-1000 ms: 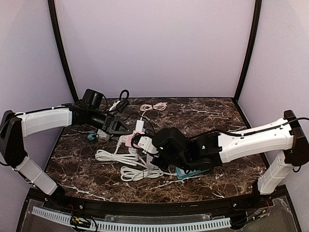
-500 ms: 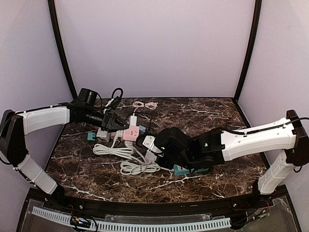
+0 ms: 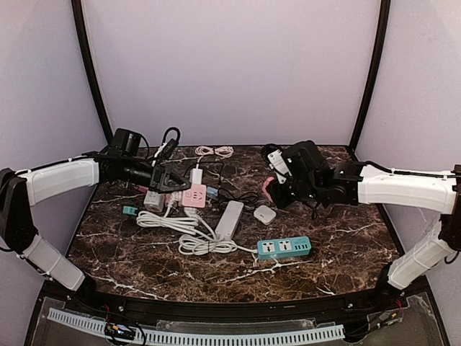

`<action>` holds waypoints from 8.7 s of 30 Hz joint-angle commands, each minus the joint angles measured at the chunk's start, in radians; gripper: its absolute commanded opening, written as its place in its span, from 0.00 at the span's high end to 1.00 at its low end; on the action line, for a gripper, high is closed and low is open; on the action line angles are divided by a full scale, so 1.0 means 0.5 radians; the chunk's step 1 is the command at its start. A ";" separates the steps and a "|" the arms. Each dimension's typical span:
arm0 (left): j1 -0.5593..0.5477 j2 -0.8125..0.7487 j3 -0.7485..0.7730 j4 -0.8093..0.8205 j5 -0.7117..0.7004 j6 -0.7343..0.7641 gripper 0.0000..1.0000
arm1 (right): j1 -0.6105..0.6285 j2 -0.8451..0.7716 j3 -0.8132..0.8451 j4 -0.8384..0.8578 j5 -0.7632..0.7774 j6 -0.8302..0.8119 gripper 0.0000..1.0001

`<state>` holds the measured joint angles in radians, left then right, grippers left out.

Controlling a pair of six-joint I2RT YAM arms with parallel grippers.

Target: Pull the plug off the socket

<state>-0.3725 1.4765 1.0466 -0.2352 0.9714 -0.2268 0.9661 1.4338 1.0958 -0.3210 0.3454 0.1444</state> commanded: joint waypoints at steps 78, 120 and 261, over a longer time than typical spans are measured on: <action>-0.346 -0.372 -0.303 1.001 0.355 -0.342 0.97 | 0.104 -0.130 -0.282 1.387 -1.467 0.792 0.31; -0.439 -0.342 -0.355 1.251 0.512 -0.517 0.97 | 0.017 0.296 -0.080 1.796 -1.552 1.128 0.63; -0.473 -0.188 -0.137 0.397 0.130 0.046 0.99 | 0.063 -0.207 -0.171 1.226 -0.969 0.849 1.00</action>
<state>-0.6392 1.3842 0.9516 0.1017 1.0988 -0.2153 1.0138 1.4067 1.0042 0.2501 -0.2520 0.6155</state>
